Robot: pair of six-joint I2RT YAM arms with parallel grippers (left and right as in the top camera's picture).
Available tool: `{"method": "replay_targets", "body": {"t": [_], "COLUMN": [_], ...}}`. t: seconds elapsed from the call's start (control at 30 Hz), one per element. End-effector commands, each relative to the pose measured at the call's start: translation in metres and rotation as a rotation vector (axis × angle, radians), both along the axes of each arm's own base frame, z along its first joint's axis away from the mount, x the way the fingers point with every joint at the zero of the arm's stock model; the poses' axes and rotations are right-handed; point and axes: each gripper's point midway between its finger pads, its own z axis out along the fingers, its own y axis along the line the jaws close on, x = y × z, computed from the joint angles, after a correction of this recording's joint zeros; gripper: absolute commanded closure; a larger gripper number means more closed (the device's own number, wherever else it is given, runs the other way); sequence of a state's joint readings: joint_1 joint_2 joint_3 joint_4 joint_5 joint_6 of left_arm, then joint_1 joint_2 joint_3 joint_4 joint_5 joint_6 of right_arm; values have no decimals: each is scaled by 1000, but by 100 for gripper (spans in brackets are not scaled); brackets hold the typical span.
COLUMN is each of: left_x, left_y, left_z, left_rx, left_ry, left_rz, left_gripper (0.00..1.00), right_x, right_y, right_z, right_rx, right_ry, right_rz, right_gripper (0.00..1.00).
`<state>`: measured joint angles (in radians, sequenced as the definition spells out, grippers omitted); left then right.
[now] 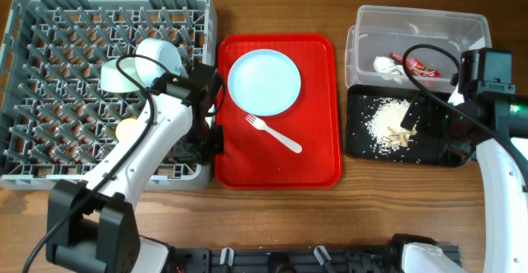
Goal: Sort waste into correct bins and load items into the dishwasher rack
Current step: 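Move the left gripper to the red tray above the white fork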
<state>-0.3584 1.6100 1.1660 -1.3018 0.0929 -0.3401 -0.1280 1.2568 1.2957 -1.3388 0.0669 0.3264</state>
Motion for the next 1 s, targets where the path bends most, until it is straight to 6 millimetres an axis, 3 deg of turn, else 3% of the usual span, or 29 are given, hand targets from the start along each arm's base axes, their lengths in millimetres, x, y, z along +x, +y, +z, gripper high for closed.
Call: {"method": "replay_targets", "body": {"t": [0.0,0.5,0.53,0.6,0.63,0.77,0.9,0.97], "left_x": [-3,-5,-5,-5,-4,5,22,32], "left_y": [9,13,12,9,6,-27,-79,-100], "left_z": [1,1,1,1,1,3,18,30], "left_rx": [47,65,64,45,29,-150,-453,-585], "left_ry": [-1,4,4,6,6,-11,-45,-76], "left_rz": [10,7,7,10,13,37,46,33], "left_gripper": [96,96,94,74,70,69,70,61], "right_x": [-1,0,0,0,0,0,0,-1], "right_y": [2,2,2,2,2,2,2,2], "right_z": [0,1,1,1,0,0,1,0], "right_rx": [12,11,11,11,11,12,11,12], "right_ry": [-3,-3,-4,-5,-4,-5,-5,-2], "right_rz": [11,11,11,12,11,11,11,11], "right_gripper": [0,0,0,0,0,0,0,1]}}
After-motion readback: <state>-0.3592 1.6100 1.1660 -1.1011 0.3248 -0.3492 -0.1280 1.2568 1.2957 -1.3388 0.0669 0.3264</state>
